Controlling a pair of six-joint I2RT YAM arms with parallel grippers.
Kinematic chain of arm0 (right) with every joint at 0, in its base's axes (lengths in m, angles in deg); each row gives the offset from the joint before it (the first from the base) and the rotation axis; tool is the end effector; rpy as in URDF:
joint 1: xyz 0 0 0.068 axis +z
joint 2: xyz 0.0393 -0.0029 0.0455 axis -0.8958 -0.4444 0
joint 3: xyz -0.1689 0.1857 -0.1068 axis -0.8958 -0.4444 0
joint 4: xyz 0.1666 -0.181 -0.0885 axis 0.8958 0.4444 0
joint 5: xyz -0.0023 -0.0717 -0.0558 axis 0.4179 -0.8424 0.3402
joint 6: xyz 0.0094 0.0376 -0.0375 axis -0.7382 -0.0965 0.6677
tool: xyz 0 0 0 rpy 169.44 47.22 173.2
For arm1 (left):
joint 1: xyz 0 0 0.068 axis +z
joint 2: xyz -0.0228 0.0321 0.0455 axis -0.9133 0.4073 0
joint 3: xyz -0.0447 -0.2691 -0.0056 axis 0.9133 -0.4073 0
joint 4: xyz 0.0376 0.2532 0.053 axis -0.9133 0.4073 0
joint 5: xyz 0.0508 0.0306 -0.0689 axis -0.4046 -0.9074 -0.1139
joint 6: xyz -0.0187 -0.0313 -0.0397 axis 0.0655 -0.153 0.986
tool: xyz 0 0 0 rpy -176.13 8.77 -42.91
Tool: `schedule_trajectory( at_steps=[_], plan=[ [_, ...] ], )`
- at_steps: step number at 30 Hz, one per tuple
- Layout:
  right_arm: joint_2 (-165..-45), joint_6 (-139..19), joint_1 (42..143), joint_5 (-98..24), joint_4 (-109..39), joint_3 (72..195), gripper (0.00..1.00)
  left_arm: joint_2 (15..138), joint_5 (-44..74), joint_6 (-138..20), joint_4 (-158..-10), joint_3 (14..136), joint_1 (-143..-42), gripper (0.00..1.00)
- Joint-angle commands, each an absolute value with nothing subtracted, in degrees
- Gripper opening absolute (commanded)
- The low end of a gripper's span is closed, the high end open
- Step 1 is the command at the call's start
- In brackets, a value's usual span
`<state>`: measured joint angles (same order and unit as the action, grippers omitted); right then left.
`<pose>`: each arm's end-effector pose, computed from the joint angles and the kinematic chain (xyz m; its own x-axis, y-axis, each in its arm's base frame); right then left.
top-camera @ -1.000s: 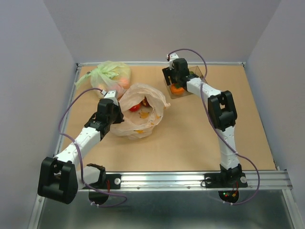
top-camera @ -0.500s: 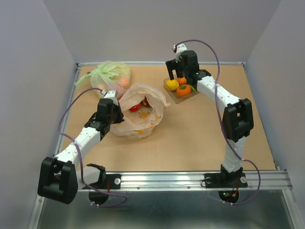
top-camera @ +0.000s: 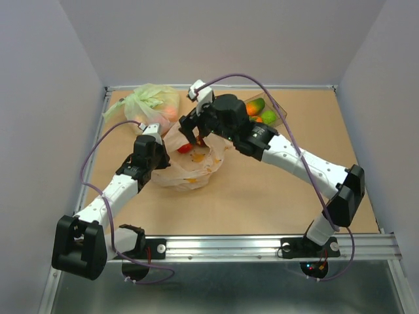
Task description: Untie the knot of the plastic bag and take out the fruit
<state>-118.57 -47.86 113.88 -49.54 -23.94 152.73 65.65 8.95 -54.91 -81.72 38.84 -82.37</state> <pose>0.2540 0.3011 0.4132 -0.0662 -0.2242 -0.9723 -0.7235 0.6818 -0.1080 0.2359 -0.0707 0.2354 -0.5249 -0.1242 -0.8421 0.1768 0.9518 -0.2506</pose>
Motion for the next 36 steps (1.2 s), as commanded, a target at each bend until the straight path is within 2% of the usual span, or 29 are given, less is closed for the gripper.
schedule_trajectory(
  at_steps=[1, 6, 11, 18, 28, 36],
  plan=[
    [-120.00, -53.09, 116.70, -45.74, -23.60, 150.17, 0.91, 64.66, 9.48, -55.31, -83.42, 40.27, -82.23, 0.00],
    [-126.14, -66.97, 117.40, -42.92, -24.48, 147.45, 0.88, 64.75, 11.84, -51.97, -81.93, 39.39, -82.23, 0.00],
    [-129.15, -76.90, 117.40, -52.04, -27.46, 142.88, 0.86, 60.81, 15.10, -45.12, -81.93, 35.45, -82.92, 0.00],
    [-132.48, -81.31, 116.53, -59.96, -36.94, 136.47, 0.82, 52.01, 17.21, -37.21, -79.91, 30.87, -88.46, 0.00],
    [-138.90, -83.16, 115.82, -55.49, -54.18, 132.86, 0.84, 50.51, 12.82, -32.54, -79.90, 25.24, -93.83, 0.00],
    [-144.35, -81.49, 115.82, -56.27, -57.44, 133.91, 0.84, 50.51, 11.41, -32.45, -79.38, 25.41, -94.09, 0.00]
  ],
)
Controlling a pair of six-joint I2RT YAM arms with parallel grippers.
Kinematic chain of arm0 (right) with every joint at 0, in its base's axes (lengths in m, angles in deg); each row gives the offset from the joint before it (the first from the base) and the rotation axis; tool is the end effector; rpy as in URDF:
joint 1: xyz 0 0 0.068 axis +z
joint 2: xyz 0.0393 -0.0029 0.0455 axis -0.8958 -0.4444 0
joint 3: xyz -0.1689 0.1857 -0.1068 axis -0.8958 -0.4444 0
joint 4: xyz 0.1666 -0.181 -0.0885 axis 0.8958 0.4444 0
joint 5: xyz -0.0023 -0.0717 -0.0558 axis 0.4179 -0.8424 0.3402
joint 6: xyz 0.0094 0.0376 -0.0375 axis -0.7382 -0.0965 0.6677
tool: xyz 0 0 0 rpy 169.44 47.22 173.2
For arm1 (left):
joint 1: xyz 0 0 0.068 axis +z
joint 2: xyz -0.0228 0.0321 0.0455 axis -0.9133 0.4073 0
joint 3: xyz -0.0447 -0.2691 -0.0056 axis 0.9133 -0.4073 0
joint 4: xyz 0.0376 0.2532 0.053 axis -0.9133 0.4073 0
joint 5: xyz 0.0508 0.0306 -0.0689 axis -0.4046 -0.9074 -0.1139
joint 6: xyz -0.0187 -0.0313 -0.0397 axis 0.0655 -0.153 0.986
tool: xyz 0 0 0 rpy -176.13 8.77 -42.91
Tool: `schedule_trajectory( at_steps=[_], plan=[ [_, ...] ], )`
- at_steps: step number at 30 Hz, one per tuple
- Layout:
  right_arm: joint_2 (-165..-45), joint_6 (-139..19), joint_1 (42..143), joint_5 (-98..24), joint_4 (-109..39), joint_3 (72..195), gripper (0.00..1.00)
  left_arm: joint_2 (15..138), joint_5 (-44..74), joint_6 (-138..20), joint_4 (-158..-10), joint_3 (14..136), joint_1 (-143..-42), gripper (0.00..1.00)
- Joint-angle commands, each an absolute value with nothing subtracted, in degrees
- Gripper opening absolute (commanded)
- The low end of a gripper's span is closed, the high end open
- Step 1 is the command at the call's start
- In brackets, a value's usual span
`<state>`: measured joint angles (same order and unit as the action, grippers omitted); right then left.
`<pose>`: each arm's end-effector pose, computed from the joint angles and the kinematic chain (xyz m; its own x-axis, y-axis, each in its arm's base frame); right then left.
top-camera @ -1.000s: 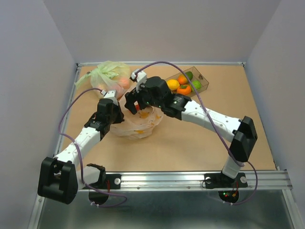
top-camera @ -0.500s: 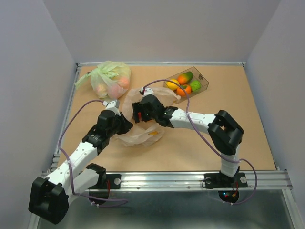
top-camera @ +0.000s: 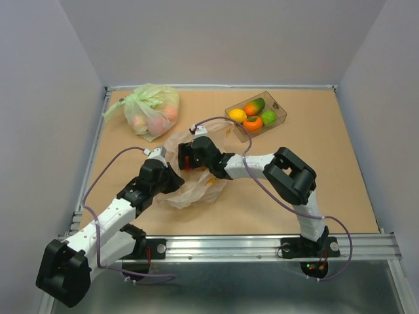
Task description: Untie the knot of the plastic bag and take out the fruit
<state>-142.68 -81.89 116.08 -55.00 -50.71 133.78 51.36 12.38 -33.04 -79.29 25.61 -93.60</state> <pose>0.2870 0.3633 0.1691 -0.5824 0.0179 -0.8127 -0.4621 0.8152 0.3491 0.1674 -0.0915 0.2022 -0.6751 -0.3289 -0.6603 0.1557 0.8114 -0.5633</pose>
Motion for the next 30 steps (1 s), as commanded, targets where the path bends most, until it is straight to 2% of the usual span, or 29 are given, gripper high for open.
schedule_trajectory(
  at_steps=[1, 7, 8, 10, 11, 14, 21, 25, 30],
  plan=[
    [-144.70, -81.49, 115.74, -56.71, -57.79, 133.82, 0.84, 50.51, 11.24, -32.45, -79.29, 25.41, -94.09, 0.00],
    [-147.07, -78.51, 115.73, -57.07, -59.64, 134.34, 0.81, 50.60, 10.88, -32.10, -79.03, 25.33, -94.09, 0.00],
    [-147.25, -78.24, 115.73, -56.81, -59.55, 134.61, 0.78, 50.69, 10.80, -32.10, -78.85, 25.33, -94.09, 0.00],
    [-146.90, -77.62, 115.73, -56.72, -59.72, 134.44, 0.65, 50.51, 10.01, -31.93, -78.41, 25.59, -94.09, 0.00],
    [-146.47, -77.01, 115.65, -56.19, -59.64, 134.17, 0.55, 50.34, 9.57, -32.01, -78.15, 25.76, -94.00, 0.00],
    [-143.74, -75.34, 115.82, -54.96, -59.38, 131.72, 0.42, 50.25, 5.37, -32.27, -76.92, 26.73, -94.00, 0.00],
    [-134.78, -70.59, 115.73, -53.11, -54.55, 125.65, 0.26, 53.67, -0.01, -37.01, -75.60, 32.52, -90.32, 0.00],
    [-130.47, -67.87, 115.82, -51.36, -49.90, 124.24, 0.22, 58.50, -0.98, -44.12, -76.12, 37.27, -84.96, 0.00],
    [-127.22, -65.75, 115.74, -45.74, -43.13, 126.25, 0.22, 63.60, -3.35, -49.58, -77.61, 42.89, -83.81, 0.00]
  ],
)
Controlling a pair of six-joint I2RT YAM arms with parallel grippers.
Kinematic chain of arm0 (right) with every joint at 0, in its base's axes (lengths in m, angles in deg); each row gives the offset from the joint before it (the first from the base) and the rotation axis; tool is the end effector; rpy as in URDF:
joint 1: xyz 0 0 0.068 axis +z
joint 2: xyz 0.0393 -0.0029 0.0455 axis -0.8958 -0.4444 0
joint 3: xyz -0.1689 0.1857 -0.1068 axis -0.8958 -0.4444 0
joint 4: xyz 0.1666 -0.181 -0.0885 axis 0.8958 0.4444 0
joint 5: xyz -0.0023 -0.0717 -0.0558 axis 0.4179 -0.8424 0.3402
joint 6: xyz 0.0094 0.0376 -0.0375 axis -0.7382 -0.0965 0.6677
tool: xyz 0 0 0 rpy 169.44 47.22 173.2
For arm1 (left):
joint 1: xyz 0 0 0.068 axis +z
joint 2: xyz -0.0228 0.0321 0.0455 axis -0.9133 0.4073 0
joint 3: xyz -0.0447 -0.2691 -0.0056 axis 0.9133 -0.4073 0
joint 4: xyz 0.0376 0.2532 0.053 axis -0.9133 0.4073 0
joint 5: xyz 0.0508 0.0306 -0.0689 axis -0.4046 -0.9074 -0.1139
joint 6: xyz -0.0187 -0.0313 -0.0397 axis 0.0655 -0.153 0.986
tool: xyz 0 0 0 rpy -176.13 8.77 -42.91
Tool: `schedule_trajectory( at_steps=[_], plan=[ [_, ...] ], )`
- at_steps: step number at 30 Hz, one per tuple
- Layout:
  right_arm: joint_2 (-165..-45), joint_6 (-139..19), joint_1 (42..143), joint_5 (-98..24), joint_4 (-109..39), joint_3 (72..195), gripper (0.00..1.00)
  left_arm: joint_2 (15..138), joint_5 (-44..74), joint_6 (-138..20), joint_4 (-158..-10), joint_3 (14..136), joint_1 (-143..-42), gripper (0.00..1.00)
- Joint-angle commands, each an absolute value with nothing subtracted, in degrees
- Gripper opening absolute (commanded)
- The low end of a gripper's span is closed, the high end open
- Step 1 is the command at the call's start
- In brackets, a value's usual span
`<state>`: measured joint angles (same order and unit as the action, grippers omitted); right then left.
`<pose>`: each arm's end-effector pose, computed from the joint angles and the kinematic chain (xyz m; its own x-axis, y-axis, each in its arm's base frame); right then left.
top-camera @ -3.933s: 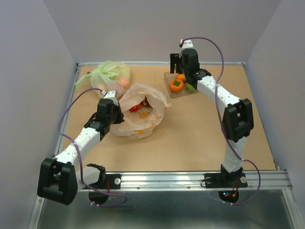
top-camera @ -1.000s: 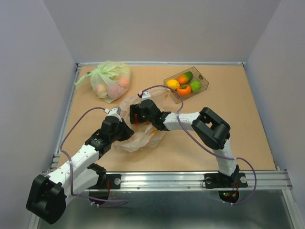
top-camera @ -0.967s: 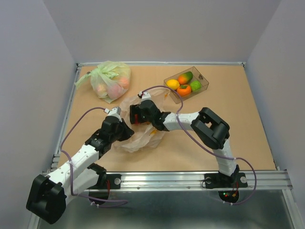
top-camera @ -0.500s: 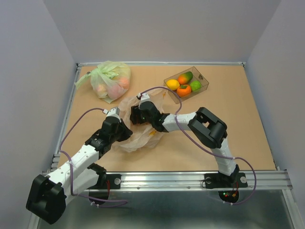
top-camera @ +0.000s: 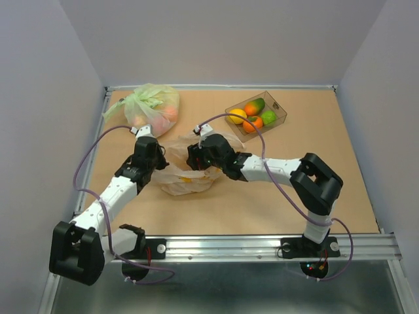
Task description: Untie the knot of the plastic bag and take out the fruit
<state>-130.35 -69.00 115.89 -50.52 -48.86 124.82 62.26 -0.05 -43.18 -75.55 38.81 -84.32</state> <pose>0.2592 0.3294 0.2064 -0.4648 -0.1576 -0.8713 -0.6293 0.7510 0.1999 0.2223 -0.0692 0.2381 -0.5366 -0.3007 -0.7885 -0.0369 0.9418 -0.3341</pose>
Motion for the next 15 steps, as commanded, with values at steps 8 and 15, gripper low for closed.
schedule_trajectory(
  at_steps=[8, 15],
  plan=[
    [-124.75, -63.73, 115.74, -49.33, -40.13, 124.07, 0.22, 64.40, -10.29, -54.86, -78.15, 45.10, -80.56, 0.00],
    [-129.84, -68.82, 115.82, -51.18, -39.69, 125.20, 0.22, 57.56, 1.38, -49.60, -78.14, 38.80, -80.20, 0.00]
  ],
)
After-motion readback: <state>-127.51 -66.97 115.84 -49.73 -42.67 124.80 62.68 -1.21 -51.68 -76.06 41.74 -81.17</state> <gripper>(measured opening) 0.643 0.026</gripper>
